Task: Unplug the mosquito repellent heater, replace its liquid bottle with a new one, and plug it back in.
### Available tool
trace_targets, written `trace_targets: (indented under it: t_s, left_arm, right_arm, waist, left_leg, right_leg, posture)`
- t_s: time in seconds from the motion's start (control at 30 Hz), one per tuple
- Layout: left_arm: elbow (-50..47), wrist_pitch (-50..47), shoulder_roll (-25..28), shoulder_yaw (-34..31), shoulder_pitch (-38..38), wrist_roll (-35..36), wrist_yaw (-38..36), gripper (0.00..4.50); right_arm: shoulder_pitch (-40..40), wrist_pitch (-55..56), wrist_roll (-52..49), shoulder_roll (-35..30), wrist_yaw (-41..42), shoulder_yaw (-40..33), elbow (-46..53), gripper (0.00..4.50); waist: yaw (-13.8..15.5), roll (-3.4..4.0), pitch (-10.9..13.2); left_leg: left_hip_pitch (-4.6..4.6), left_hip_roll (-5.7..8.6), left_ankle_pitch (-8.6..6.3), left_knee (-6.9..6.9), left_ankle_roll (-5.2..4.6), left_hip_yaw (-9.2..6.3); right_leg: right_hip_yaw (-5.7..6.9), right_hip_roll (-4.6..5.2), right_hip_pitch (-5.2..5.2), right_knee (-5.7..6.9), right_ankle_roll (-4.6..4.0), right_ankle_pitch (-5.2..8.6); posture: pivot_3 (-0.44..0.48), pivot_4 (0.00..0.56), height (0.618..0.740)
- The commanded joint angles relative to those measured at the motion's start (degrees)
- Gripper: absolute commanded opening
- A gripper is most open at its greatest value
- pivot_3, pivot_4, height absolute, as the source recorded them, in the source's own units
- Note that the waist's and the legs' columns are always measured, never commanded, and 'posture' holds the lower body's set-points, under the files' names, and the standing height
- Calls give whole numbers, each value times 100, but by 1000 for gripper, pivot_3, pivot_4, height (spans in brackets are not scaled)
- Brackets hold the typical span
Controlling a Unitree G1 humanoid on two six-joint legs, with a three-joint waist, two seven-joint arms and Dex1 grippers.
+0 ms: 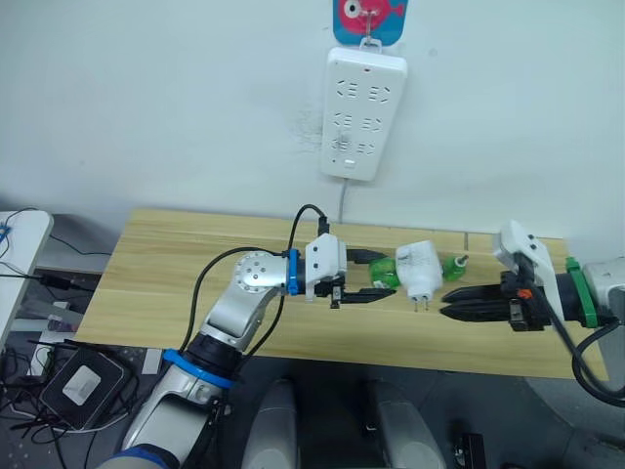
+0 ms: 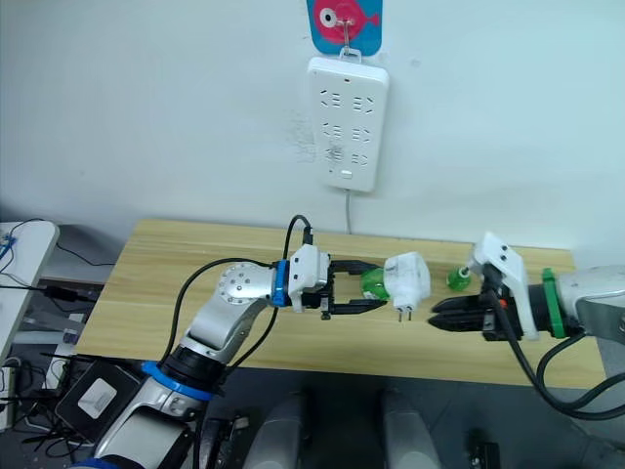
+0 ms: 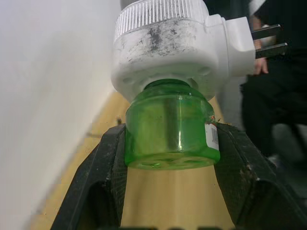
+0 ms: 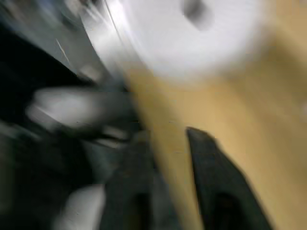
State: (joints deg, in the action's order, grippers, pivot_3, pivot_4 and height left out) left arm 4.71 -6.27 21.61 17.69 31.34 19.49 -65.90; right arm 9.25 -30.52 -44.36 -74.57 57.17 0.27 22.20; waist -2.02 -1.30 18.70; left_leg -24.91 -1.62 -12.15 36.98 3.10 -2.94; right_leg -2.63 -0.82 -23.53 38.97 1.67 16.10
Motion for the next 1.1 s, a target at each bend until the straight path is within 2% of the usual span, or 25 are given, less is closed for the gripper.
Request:
trace_targets:
  t_s: [0.03,0.17,0.23,0.37,0.43,0.6,0.83,1.1]
  left_arm:
    - [-218,-1094,270,-107,195,559,-493,2225]
    - [-219,-2296,583,-179,565,1039,-946,2225]
    - [-276,-2781,658,-203,716,1265,-1087,2225]
    - [-238,-3073,639,-188,936,1334,-1256,2225]
    - [-269,-2987,644,-38,952,1197,-1364,2225]
    - [-323,-2952,584,64,950,1084,-1417,2225]
    - [-278,-2893,626,149,998,938,-1632,2225]
    - [-45,-2619,416,257,1178,594,-1566,2225]
  right_arm:
    - [141,2684,1526,601,694,-108,-577,2431]
    - [508,5032,2312,1369,1350,-63,-1331,3782]
    - [679,5652,2428,1641,1536,-12,-1532,4476]
    - [1043,6412,2721,2077,1646,215,-1706,4476]
    - [1133,6467,2827,2203,1641,328,-1702,4476]
    - [1260,6716,2997,2401,1542,409,-1702,4476]
    - [1538,6759,3150,2606,1439,568,-1680,4476]
    - [1698,6618,3239,2645,1587,965,-1664,4476]
  waist:
    - [-56,-1,1]
    - [-104,-3,2]
    - [-107,-2,1]
    - [-109,-4,2]
    - [-103,-4,2]
    - [-86,-4,2]
    - [-87,-3,2]
    - [-86,-3,2]
  left_leg:
    - [0,0,0,2,0,1]
    - [6,4,1,-1,2,0]
    - [7,2,1,-2,2,-4]
    - [7,0,1,1,2,-6]
    - [8,1,1,3,2,-9]
    - [9,1,2,5,3,-13]
    - [14,2,2,9,3,-12]
    - [14,4,2,13,3,-14]
  right_leg:
    - [0,-2,0,0,0,0]
    - [1,-15,2,7,0,0]
    - [3,-13,3,9,-2,0]
    - [0,2,8,14,-4,-2]
    - [3,4,11,15,-31,-18]
    - [6,7,14,17,-35,-20]
    - [4,8,15,30,-36,-21]
    - [6,10,15,39,-37,-21]
  posture:
    - [-53,306,740]
    - [-51,305,740]
    - [-51,303,740]
    - [-53,299,740]
    - [-53,297,740]
    - [-55,295,740]
    - [-60,291,740]
    - [-52,290,740]
